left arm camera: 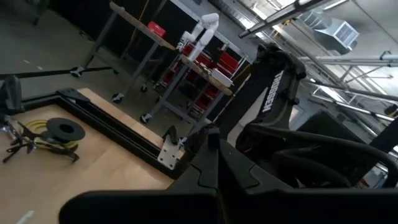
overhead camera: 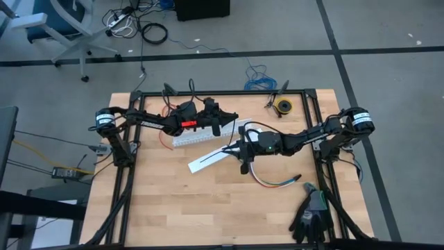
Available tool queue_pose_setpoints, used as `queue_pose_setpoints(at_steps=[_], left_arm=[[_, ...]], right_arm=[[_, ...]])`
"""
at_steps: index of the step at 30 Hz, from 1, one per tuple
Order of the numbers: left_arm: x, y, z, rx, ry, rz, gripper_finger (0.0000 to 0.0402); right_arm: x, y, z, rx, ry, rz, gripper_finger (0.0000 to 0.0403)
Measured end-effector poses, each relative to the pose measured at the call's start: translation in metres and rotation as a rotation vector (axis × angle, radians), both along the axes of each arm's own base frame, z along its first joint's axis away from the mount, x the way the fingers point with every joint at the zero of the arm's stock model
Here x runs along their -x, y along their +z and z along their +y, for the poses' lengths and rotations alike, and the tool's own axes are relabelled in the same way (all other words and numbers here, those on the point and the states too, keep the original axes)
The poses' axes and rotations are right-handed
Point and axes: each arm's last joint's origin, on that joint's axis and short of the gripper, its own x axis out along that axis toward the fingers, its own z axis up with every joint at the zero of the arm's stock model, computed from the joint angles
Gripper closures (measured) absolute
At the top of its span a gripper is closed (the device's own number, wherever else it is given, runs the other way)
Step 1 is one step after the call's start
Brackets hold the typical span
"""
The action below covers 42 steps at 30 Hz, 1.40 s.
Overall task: Ziptie cables
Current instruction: Prepare the black zip tie
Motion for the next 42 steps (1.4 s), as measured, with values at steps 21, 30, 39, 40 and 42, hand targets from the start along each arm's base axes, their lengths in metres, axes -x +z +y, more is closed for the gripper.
queue_pose_setpoints(at_steps=[21, 30, 39, 40, 42], left_arm=[[-0.001, -0.014, 0.003, 0.126, 0.053, 0.127, 0.04], [-0.003, -0.013, -0.004, 0.153, 0.065, 0.121, 0.04], [-0.004, -0.009, -0.008, 0.164, 0.054, 0.074, 0.04], [-0.004, -0.008, -0.009, 0.164, 0.05, 0.067, 0.04], [-0.004, -0.008, -0.011, 0.162, 0.046, 0.061, 0.04]], right_arm=[[0.005, -0.006, 0.015, 0.452, -0.139, 0.102, 0.0332], [0.004, -0.011, 0.005, 0.505, -0.115, 0.162, 0.0316], [0.006, -0.016, 0.001, 0.768, -0.074, 0.266, 0.0314], [0.006, -0.017, -0.001, 0.811, -0.07, 0.279, 0.0315], [0.006, -0.017, -0.002, 0.908, -0.046, 0.295, 0.0315]])
